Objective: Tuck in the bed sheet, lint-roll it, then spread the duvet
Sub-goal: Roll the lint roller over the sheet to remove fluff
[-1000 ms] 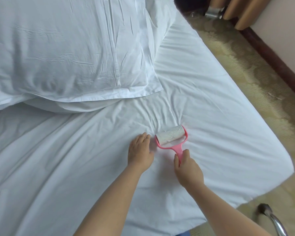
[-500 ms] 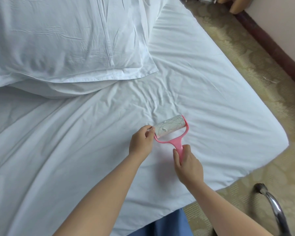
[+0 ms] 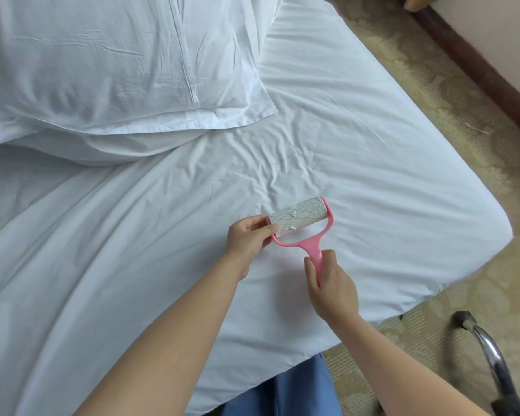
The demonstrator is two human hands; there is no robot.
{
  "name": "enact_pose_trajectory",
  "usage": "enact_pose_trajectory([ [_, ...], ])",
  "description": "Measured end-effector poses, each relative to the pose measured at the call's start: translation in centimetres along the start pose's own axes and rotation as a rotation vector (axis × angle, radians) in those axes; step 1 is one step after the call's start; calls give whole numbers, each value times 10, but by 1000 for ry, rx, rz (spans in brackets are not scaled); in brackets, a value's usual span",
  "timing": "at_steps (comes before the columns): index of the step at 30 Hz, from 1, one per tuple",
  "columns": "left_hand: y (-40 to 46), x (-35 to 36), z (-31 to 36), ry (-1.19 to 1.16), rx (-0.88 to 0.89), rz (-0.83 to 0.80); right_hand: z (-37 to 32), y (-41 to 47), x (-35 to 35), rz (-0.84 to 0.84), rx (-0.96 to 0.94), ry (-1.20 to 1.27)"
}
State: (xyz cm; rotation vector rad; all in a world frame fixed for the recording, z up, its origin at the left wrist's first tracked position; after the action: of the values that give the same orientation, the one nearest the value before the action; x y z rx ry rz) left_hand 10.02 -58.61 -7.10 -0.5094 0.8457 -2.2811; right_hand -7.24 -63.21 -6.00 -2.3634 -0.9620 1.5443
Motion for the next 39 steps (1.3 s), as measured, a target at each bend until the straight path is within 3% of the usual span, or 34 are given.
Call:
enact_pose_trajectory([
  [10, -1, -10, 0, 39, 42, 53, 0, 5, 5, 3, -36, 16],
  [12, 0, -14, 5, 215, 82, 128, -1, 8, 6, 1, -66, 2],
  [15, -5, -15, 23, 569, 349, 229, -3, 11, 5, -6, -119, -31],
  [18, -10, 0, 37, 825, 550, 179, -5, 14, 0, 9, -167, -42],
  [20, -9, 6, 39, 934, 548, 157, -6, 17, -4, 22, -198, -49],
  [28, 13, 3, 21, 698, 287, 8, -3, 31, -23, 142, -402, -70],
  [35, 15, 11, 40, 786, 514, 146, 2, 51, -36, 190, -503, -94],
  [39, 14, 23, 53, 653, 459, 135, 0, 57, -41, 206, -579, -103],
])
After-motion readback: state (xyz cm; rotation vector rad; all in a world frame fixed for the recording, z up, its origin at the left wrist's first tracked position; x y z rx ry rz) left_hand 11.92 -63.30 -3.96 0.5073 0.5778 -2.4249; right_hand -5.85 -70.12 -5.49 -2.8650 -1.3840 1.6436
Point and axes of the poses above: each hand's wrist, its own y-axis towards the middle knuckle, its own x-axis out of the palm, z = x × y, the point moved 7 cm from there along y, towards the middle knuckle, and after that the axes turned 4 degrees about -z, right-handed, at the moved point
